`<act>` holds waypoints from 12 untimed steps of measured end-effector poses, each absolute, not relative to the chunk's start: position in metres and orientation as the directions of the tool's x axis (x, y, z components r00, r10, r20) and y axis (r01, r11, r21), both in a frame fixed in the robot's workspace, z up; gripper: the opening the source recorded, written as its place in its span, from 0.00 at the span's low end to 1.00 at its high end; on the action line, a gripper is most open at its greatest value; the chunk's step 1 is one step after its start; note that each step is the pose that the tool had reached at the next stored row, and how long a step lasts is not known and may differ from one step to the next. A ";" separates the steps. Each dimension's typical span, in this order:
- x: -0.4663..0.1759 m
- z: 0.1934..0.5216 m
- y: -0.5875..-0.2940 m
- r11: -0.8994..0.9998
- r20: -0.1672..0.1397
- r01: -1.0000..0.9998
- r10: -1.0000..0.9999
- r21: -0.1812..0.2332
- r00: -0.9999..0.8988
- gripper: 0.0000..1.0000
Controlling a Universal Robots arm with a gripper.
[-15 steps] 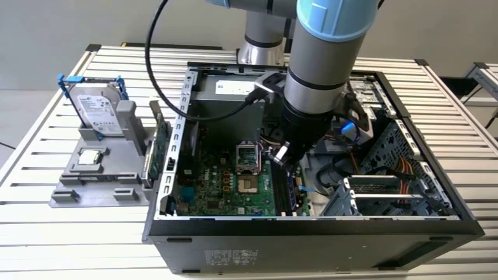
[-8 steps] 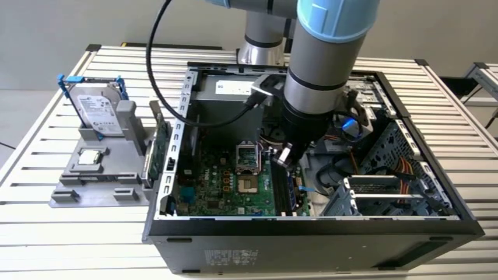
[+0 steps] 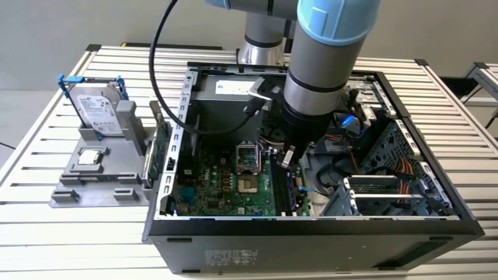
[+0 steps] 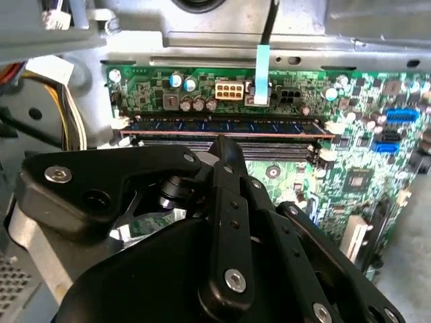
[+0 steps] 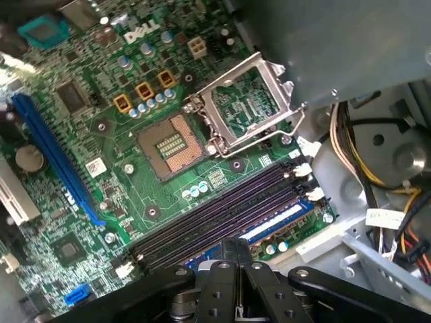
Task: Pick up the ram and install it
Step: 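Press down the ram until it locks into place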
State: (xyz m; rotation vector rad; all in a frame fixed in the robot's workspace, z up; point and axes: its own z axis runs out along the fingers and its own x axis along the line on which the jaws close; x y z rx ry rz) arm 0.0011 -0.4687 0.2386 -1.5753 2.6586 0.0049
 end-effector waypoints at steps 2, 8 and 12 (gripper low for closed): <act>0.001 0.238 -0.469 0.448 -0.046 -0.894 -0.893 -0.023 -0.447 0.00; 0.001 0.238 -0.469 0.348 -0.046 -0.937 -0.937 -0.023 -0.347 0.00; 0.001 0.238 -0.469 0.282 -0.046 -0.959 -0.959 -0.023 -0.281 0.00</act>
